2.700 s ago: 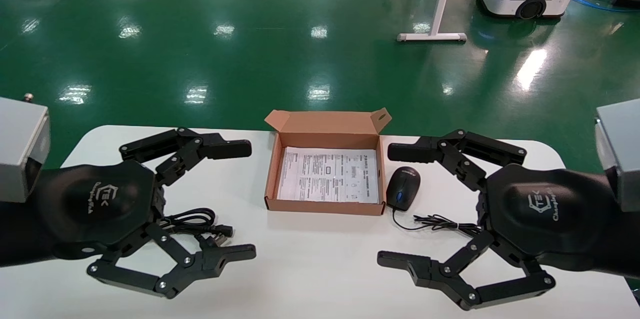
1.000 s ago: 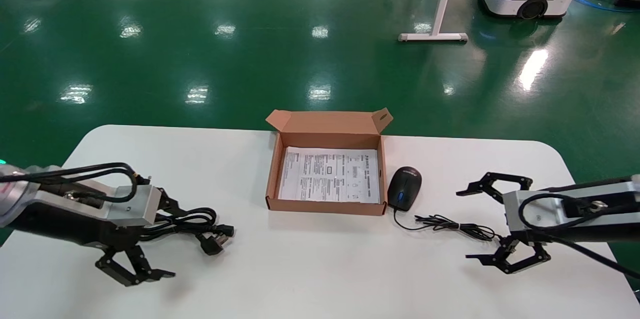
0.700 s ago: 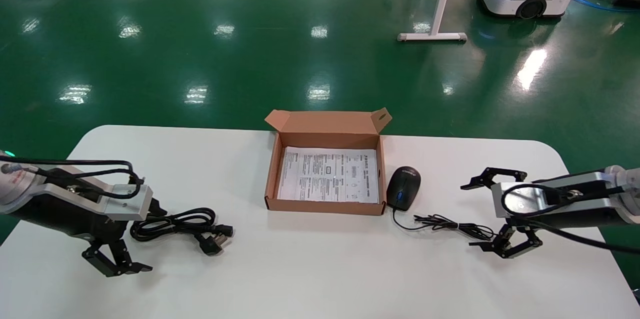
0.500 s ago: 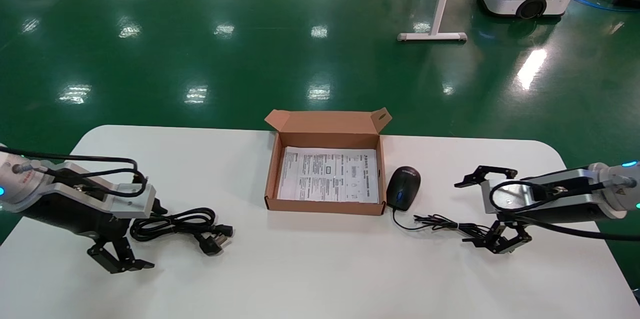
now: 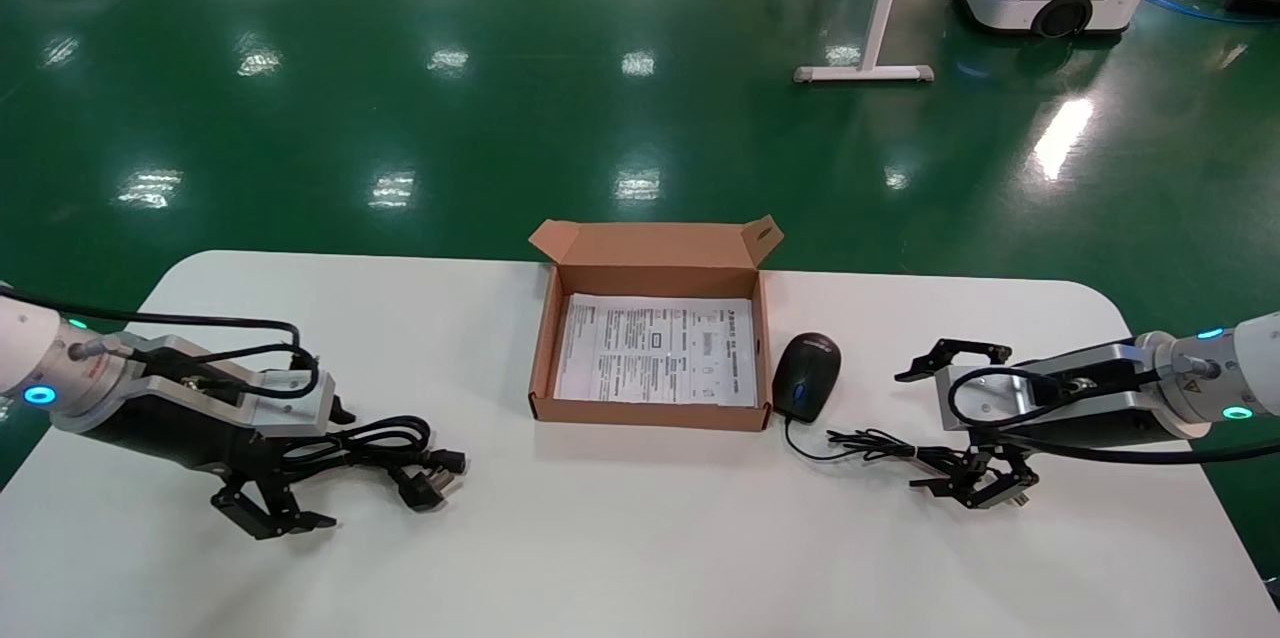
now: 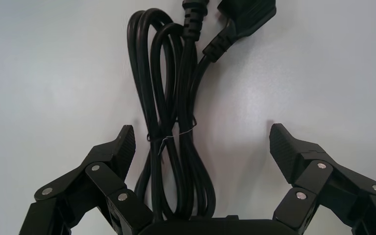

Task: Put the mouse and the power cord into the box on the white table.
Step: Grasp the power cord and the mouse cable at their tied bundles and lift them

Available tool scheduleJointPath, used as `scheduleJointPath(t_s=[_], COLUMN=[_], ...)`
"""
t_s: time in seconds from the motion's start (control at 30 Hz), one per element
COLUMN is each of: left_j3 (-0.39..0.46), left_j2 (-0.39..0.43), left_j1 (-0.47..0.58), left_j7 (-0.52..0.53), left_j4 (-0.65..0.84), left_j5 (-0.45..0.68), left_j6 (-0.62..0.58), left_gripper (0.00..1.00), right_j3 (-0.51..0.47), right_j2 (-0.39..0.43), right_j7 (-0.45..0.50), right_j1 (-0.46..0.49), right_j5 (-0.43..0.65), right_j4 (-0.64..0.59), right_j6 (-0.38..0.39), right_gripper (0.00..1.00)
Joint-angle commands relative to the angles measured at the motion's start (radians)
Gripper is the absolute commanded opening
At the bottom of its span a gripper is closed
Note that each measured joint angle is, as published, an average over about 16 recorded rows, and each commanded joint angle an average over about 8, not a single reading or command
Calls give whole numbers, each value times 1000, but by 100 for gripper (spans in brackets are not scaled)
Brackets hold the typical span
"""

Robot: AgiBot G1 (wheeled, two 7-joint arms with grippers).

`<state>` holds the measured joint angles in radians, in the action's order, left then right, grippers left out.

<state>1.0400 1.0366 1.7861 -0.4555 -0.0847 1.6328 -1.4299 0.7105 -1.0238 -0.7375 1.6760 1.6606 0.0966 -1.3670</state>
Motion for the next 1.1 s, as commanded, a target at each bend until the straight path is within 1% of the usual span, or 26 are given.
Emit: scheduleJointPath(t_s=[0.03, 1.1], left_j3=[0, -3], left_j2=[5, -2], left_j1=[1, -2], left_j7=[-10, -1], left_j4=[16, -7], left_j5=[0, -5], left_j6=[4, -3], left_gripper=[0, 0], right_j3=[2, -1], right_j2=[-6, 2], right_j7=[-4, -1], right_j1=[5, -1], right_j5=[3, -2], right_j4=[-15, 6], right_j6=[4, -1], right_gripper=[0, 0])
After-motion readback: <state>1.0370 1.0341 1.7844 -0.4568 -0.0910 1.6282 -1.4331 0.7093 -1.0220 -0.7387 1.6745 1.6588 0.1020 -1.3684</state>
